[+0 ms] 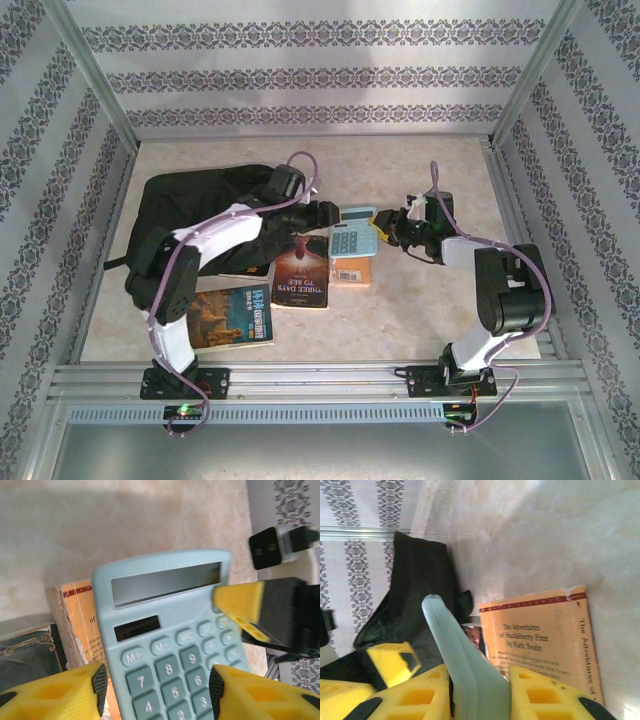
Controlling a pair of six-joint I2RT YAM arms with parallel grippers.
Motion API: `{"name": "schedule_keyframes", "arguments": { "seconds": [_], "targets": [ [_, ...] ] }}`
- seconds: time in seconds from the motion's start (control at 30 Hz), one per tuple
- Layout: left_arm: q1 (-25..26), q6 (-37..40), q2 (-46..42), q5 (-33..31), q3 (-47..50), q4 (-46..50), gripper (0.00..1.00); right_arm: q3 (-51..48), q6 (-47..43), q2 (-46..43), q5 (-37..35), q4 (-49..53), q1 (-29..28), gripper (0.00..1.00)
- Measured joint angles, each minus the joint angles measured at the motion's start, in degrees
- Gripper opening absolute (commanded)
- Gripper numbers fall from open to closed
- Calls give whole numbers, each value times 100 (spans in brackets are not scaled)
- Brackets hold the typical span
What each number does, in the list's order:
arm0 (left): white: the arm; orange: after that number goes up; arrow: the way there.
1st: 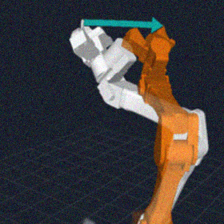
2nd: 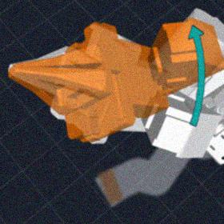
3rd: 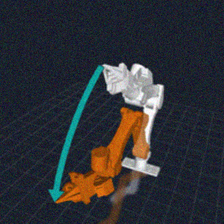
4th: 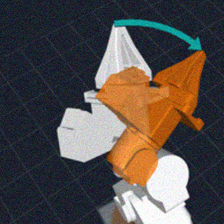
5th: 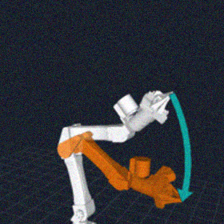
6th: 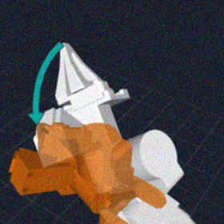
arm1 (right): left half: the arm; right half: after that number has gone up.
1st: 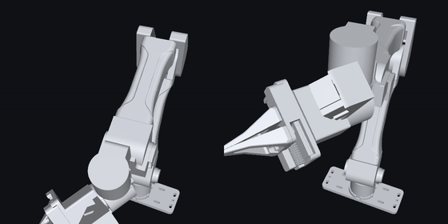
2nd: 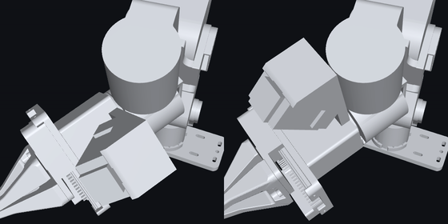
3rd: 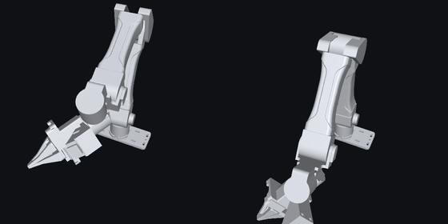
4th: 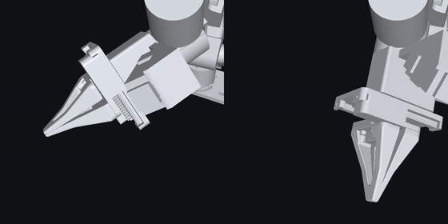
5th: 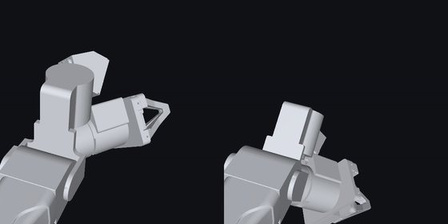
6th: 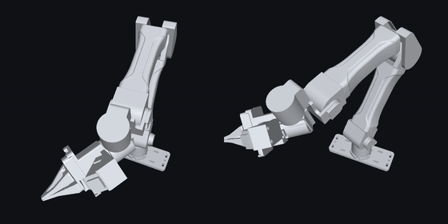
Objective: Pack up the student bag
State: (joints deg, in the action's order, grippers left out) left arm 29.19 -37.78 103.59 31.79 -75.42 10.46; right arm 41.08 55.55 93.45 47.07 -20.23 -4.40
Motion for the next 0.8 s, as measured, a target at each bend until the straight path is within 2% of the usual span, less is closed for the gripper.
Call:
{"name": "schedule_keyframes", "arguments": {
  "seconds": [0.23,0.4,0.57,0.7,0.8],
  "targets": [
    [-328,1005,-431,-378,-662,1185,70,162,4,-181,317,-66,-232,19],
    [-734,1768,-417,-105,-863,1770,70,501,15,-195,662,-168,-605,19],
    [-852,2264,-284,597,-1097,2048,69,680,118,-192,968,-350,-905,18],
    [-951,2205,-271,1410,-942,1808,65,688,177,-192,1104,-402,-970,18],
    [-1021,2011,-258,1939,-691,1440,59,688,269,-192,1139,-474,-960,18]
  ]
}}
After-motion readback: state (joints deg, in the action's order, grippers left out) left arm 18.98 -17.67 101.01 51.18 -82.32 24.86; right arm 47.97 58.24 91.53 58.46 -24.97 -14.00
